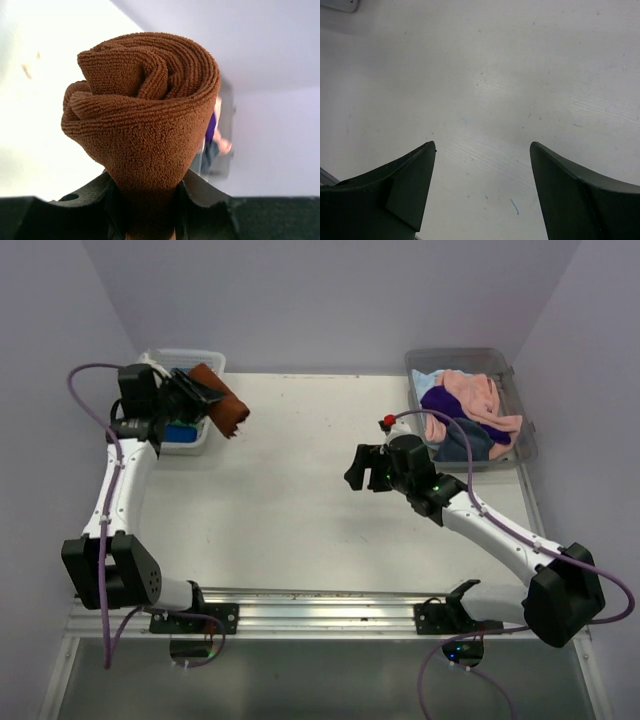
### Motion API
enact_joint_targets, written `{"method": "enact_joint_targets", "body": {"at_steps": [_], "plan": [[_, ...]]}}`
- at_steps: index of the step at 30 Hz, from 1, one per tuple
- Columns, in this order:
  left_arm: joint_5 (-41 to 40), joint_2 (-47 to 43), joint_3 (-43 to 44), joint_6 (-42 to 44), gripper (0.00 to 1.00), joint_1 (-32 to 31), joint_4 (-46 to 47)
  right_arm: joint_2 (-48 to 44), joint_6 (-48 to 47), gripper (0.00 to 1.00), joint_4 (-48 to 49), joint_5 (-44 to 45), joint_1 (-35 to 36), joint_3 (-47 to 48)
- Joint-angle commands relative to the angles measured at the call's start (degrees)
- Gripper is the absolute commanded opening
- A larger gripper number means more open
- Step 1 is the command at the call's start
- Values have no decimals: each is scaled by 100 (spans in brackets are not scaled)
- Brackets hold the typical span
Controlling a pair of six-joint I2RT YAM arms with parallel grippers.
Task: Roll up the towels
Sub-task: Place the rolled towel into the container
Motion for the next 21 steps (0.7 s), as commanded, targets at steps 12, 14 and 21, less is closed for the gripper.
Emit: {"method": "enact_joint_targets", "body": {"at_steps": [12,14,21], "plan": [[-648,1870,1846,-1418,22,880,1950,187,128,80,-149,-75,-7,-105],[-744,2396,2189,-1577,22,889,2005,258,119,80,-210,-75,-7,-52],[-964,4067,4181,-1893,23,942,2225,671,198,80,-228,-479,-7,141]]}}
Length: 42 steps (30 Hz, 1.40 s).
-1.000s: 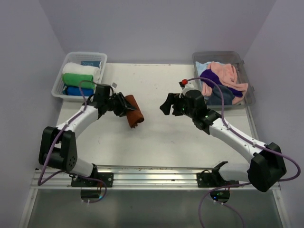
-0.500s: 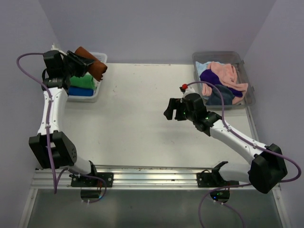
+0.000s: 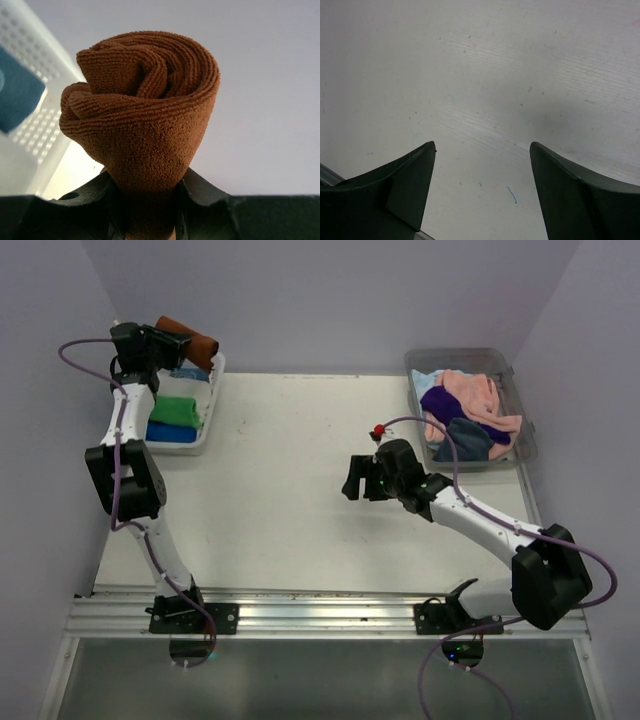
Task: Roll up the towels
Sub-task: Place the rolled towel into the container
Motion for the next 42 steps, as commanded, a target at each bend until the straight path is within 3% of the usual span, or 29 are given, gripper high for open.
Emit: {"method": "enact_joint_targets", "body": {"at_steps": [1,5,10,19,26,30,32,42], "plan": [[-234,630,1271,-354,23,104,483,247,89,80,-60,-276,-7,288],[-366,1686,2309,-583,22,148,438,511,63,80,-165,-321,-7,516],[-814,2090,2390,-636,22,192,641,784,1,80,-253,-312,-7,719],[-903,3003,2996,-829,22,219,632,1171,-60,80,-280,-426,-7,974],[-859,2988,2497,-935,23,228,623,1197,-113,80,-359,-373,-25,1062],[-903,2961,2452,-918,35,219,456,1189,-122,80,-376,-382,-34,1070],[-894,2961,2452,-935,46,219,438,1189,-113,80,-367,-391,-34,1062],[-832,2707,2206,-962,63,219,280,1075,-104,79,-359,-347,-34,1000]]}}
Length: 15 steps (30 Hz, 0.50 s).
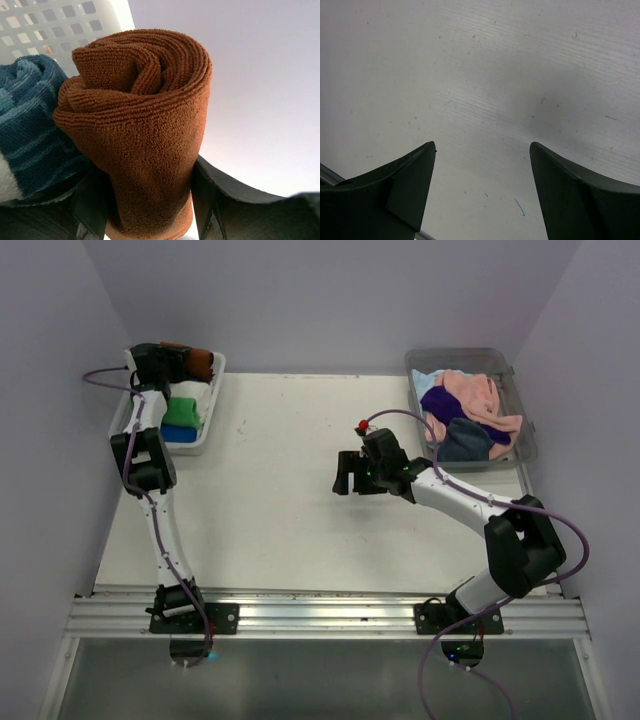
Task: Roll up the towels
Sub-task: Place the rolled towel into the container
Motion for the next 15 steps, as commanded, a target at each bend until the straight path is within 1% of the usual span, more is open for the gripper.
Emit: {"method": "enact_joint_targets", "body": {"at_steps": [1,7,13,15], "plan": [[-43,-388,-240,-31,65,59,-30,-115,-82,79,-9,9,-34,154],[-43,-766,-626,-30,73,68,-4,-194,-91,79,-18,36,-34,128],[-35,-969,-864,-57,76,77,-4,-308,-91,79,-18,36,-34,93],[-26,-1065,-1013,-118,76,94,214,-334,-100,79,-18,53,-34,84]]}}
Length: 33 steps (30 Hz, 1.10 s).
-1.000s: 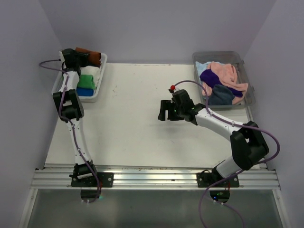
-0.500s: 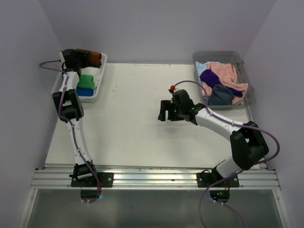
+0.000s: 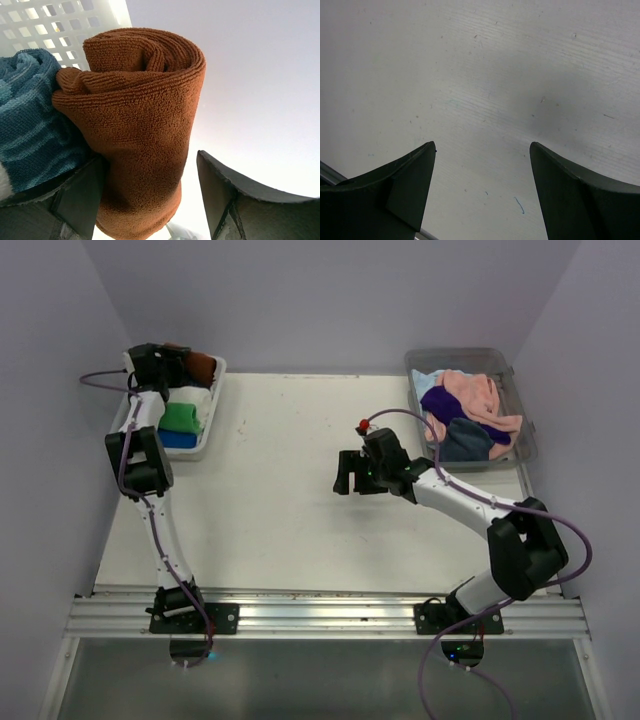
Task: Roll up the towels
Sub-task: Place the rolled towel into the container
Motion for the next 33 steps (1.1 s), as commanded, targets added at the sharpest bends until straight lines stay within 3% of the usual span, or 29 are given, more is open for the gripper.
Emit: {"method": "enact_joint_targets", "body": {"at_steps": [1,12,17,22,29,33], "plan": [[-6,-493,-249,-101,76,92,244,-275,-67,79,22,51,-34,86],[-182,-1108,-952,-628,75,101,333,-346,-85,79,39,104,-34,130],[-366,-1187,-716,-638,74,92,-465,-320,-76,79,57,78,-34,174],[-524,-1029,276,-348,73,92,-1826,-302,-76,79,74,42,-34,209],[-647,-1292,340,-215,72,110,-2304,-319,-41,79,118,-10,-34,183],[-691,-1643,-55,-171,71,119,-2138,-337,-23,79,127,-10,-34,174]]}}
